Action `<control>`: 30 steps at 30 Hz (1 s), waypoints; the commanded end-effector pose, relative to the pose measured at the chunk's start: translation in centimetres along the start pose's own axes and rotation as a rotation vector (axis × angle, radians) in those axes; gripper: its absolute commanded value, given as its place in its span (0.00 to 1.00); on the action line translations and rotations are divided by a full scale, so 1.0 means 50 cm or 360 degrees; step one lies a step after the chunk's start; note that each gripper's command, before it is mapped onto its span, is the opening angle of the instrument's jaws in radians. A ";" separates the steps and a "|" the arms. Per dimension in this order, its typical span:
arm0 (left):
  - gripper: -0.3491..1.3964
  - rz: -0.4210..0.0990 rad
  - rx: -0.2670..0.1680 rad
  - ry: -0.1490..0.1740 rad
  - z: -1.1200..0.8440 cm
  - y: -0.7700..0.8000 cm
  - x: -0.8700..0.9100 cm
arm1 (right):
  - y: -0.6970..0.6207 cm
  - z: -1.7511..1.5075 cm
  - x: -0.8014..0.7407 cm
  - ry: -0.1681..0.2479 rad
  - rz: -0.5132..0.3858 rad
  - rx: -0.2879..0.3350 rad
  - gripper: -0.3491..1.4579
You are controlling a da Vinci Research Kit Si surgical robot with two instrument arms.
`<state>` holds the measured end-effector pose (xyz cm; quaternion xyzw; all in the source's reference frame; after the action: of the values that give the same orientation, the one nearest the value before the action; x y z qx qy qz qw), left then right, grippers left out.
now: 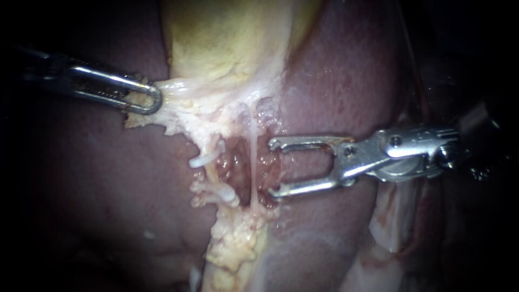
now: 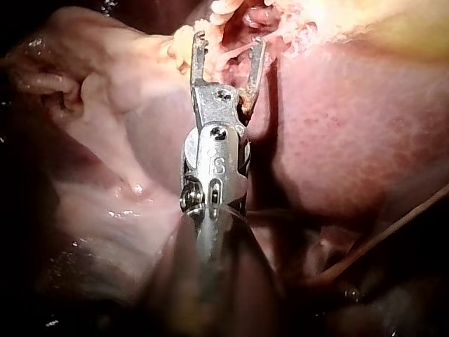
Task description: Going back third clip left tube
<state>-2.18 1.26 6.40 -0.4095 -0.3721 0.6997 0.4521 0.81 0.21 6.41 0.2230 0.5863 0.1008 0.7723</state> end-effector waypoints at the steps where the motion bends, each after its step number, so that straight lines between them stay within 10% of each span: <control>1: 0.00 0.0000 0.0000 0.0000 0.0001 -0.0001 0.0000 | -0.0001 -0.0005 -0.0001 0.0000 -0.0007 0.0001 0.47; 30: 0.00 0.0022 -0.0013 -0.0016 0.0099 -0.0030 -0.0028 | 0.0003 -0.0074 0.0008 -0.0002 -0.0048 -0.0007 0.47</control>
<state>-2.56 1.10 6.76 -0.4108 -0.3744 0.7032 0.4434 0.47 0.33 6.30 0.2124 0.5888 0.0900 0.7747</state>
